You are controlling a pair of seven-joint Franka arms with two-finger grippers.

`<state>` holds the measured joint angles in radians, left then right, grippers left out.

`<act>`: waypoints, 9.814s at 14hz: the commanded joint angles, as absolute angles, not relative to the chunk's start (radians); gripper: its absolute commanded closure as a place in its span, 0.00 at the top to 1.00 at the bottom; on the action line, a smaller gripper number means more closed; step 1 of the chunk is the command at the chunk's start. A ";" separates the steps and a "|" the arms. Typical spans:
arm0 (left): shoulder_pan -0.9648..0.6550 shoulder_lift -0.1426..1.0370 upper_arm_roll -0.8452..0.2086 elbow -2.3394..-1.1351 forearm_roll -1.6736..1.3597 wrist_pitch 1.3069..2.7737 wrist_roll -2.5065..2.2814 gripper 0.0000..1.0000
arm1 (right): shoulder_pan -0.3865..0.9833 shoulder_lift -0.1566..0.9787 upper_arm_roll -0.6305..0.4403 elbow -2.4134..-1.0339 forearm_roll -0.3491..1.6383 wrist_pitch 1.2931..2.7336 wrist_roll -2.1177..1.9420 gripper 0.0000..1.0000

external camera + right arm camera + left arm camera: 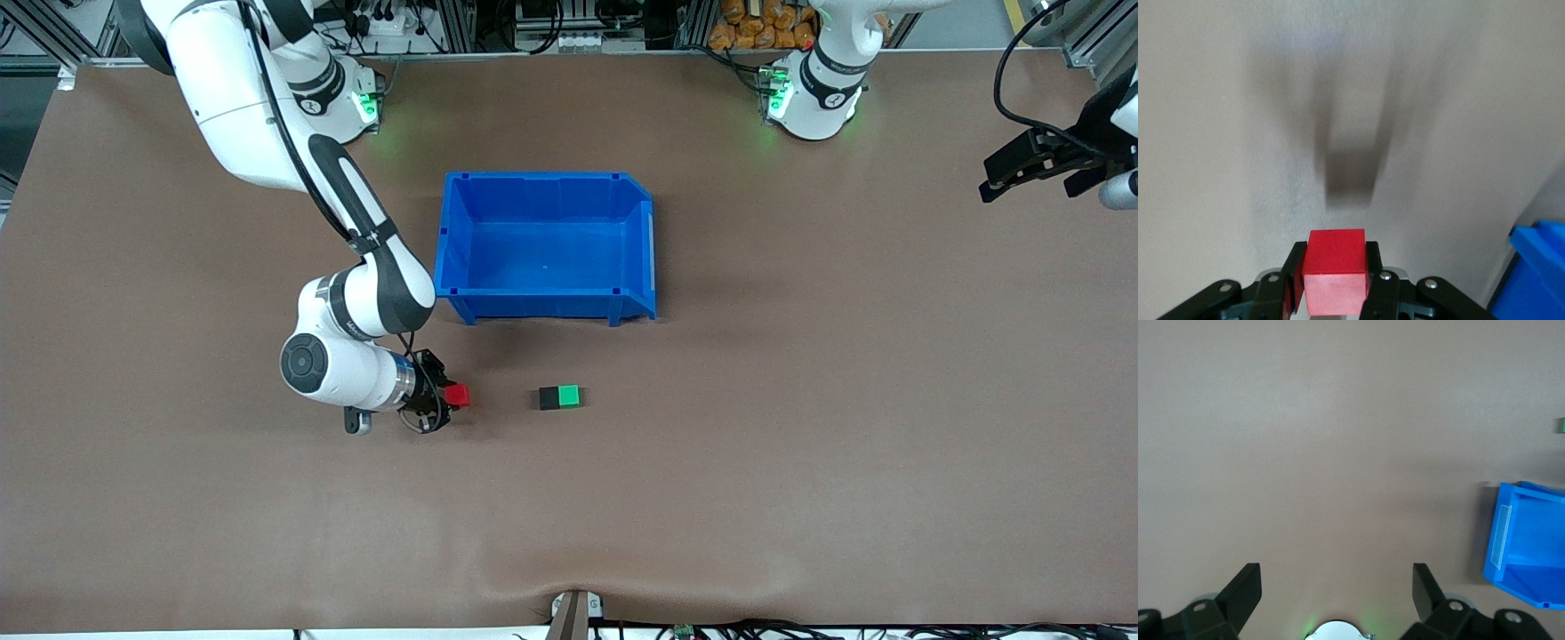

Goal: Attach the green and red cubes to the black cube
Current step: 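Press the red cube against the black cube's side with the right gripper, then lower the red cube to the table beside the black cube, then open the right gripper and lift it off the red cube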

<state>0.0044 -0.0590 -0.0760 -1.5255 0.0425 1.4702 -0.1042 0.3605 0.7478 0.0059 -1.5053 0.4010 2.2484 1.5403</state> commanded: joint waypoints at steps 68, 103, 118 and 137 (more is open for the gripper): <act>-0.006 -0.020 -0.081 -1.520 0.051 1.505 -0.106 1.00 | 0.532 0.939 -0.006 -1.335 0.482 2.439 1.733 0.54; 0.005 -0.018 -0.094 -1.522 0.051 1.503 -0.086 1.00 | 0.515 0.882 -0.074 -1.301 0.476 2.272 1.721 1.00; 0.003 -0.003 -0.112 -1.520 0.060 1.505 -0.097 1.00 | 0.492 0.833 -0.094 -1.287 0.400 2.218 1.658 1.00; 0.014 -0.026 -0.100 -1.520 0.060 1.483 -0.087 1.00 | 0.396 0.759 -0.094 -1.236 0.397 1.954 1.559 1.00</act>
